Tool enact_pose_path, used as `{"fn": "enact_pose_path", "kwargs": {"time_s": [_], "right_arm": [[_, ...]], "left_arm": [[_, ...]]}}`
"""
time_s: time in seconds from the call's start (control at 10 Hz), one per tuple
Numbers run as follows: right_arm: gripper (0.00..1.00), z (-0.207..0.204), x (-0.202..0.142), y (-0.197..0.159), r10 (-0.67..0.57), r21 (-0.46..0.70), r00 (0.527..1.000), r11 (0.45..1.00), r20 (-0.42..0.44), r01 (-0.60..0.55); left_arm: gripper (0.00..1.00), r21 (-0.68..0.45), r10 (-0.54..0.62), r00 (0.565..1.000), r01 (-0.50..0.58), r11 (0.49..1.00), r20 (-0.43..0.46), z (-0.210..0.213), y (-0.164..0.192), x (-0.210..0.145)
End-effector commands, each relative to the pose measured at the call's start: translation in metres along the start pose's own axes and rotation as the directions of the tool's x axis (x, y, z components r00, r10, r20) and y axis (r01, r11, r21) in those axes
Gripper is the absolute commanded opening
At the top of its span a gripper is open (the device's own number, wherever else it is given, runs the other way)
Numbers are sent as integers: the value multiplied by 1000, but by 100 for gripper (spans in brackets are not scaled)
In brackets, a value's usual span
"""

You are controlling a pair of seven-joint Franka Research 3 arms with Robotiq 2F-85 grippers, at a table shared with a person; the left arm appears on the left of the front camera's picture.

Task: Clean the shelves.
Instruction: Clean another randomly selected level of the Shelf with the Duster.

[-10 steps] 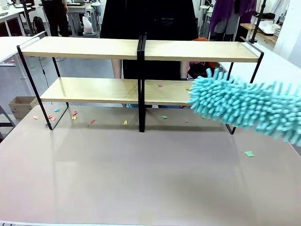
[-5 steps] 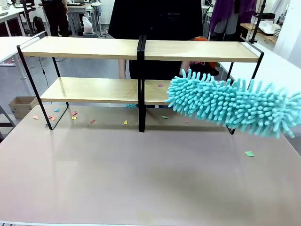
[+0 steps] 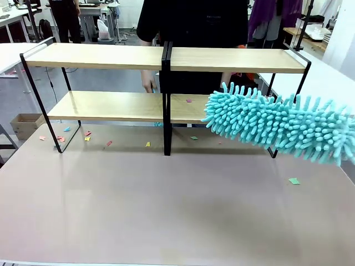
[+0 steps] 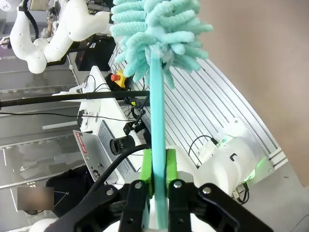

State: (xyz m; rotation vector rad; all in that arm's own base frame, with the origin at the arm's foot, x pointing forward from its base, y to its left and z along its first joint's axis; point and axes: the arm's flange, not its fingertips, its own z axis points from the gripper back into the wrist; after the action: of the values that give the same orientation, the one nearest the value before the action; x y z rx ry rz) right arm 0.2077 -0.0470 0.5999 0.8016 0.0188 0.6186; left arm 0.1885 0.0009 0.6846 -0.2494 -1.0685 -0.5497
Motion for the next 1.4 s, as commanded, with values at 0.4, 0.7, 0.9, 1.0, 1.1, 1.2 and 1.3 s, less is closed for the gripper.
{"fn": "enact_pose_path", "kwargs": {"time_s": [0.4,0.7,0.9,1.0,1.1,1.2,1.3], "right_arm": [[13,-13,25,1,-80,-77,997,994,13,81],[13,-39,116,-11,-102,-123,994,987,48,108],[13,-50,142,-8,-110,-165,991,979,73,121],[13,-46,130,-9,-120,-129,992,984,48,125],[13,-56,136,-13,-89,-161,995,982,54,97],[13,-62,135,-10,-108,-197,994,974,33,112],[13,-68,145,-12,-115,-210,992,970,52,123]], "left_arm": [[100,2,-2,1000,2,1000,1,0,0,0],[100,2,-2,1000,2,1000,1,0,0,0],[100,2,-2,1000,2,1000,1,0,0,0],[100,2,-2,1000,2,1000,1,0,0,0],[100,2,-2,1000,2,1000,1,0,0,0],[100,2,-2,1000,2,1000,1,0,0,0],[100,2,-2,1000,2,1000,1,0,0,0]]}}
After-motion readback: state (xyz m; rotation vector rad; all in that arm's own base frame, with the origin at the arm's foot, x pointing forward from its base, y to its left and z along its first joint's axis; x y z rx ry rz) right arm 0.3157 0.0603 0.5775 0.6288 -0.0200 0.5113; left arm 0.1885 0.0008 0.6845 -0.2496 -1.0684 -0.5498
